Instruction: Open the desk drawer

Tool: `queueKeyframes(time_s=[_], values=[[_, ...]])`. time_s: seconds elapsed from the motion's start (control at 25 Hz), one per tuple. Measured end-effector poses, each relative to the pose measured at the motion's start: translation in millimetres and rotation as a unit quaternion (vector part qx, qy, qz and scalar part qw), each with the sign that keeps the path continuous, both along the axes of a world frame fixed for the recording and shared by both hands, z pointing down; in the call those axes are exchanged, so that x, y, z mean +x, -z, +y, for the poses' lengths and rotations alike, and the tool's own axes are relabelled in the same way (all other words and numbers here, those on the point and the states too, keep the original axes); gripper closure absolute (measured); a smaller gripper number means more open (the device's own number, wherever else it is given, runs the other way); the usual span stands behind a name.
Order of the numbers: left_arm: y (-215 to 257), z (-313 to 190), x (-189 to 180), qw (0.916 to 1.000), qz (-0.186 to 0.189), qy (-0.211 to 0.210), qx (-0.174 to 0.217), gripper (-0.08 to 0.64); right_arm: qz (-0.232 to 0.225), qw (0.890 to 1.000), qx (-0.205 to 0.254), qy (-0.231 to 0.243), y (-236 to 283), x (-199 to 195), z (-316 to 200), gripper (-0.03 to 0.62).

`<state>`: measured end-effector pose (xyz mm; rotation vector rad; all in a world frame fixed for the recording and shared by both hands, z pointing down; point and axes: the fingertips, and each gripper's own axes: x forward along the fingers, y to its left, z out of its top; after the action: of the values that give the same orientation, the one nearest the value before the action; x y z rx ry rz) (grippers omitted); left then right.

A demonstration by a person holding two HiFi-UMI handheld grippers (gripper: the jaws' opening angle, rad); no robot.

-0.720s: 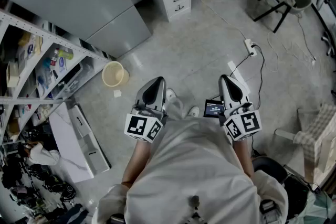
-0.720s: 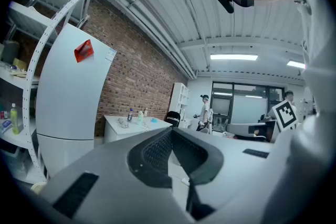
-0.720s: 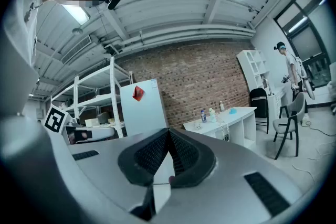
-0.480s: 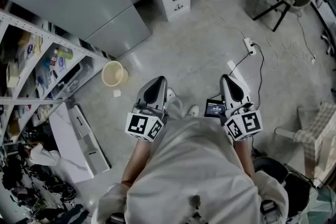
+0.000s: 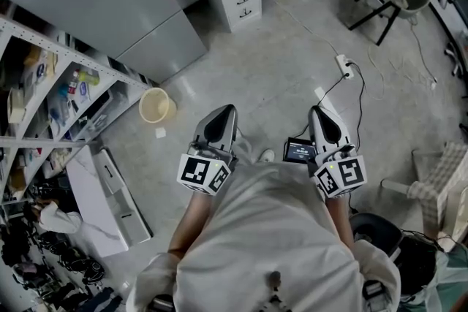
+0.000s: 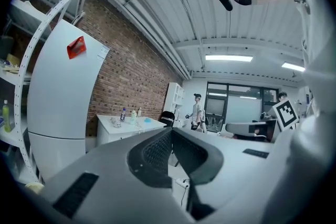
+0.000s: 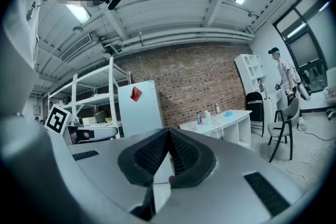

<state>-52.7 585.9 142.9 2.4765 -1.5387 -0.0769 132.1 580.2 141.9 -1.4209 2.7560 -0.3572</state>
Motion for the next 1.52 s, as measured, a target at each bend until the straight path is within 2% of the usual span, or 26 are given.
queueKeyframes(time_s=[0.28, 0.56, 0.76, 1.04, 1.2, 1.52], values=[[6.0, -8.3, 6.2, 1.0, 0.0, 0.002, 0.003, 0.554, -0.011, 1.0, -0.006, -0.01, 2.9, 15.6, -8.8, 0.567], [-12.4, -22.2, -4.8, 0.9997, -0.006, 0.007, -0.021, 0.554, -0.012, 0.999, -0.029, -0.016, -17.3, 11.3, -25.8, 0.566], [-17.3, -60.0, -12.5, 0.9997, 0.003, 0.005, -0.025, 0.554, 0.012, 1.0, -0.017, -0.021, -17.8, 6.2, -58.9, 0.566], [-24.1, -128.5, -19.3, 0.9992, 0.03, -0.007, -0.024, 0.552, 0.003, 0.999, -0.026, -0.031, -8.0, 7.2, -125.5, 0.566], [-25.0, -165.4, -25.8, 0.9991, 0.032, -0.015, -0.023, 0.554, 0.008, 0.999, -0.036, -0.025, -10.8, -10.9, -159.6, 0.566], [-17.5, -226.0, -51.3, 0.9994, 0.018, -0.029, -0.009, 0.554, 0.005, 0.999, -0.038, 0.009, -15.1, -73.3, -213.1, 0.566]])
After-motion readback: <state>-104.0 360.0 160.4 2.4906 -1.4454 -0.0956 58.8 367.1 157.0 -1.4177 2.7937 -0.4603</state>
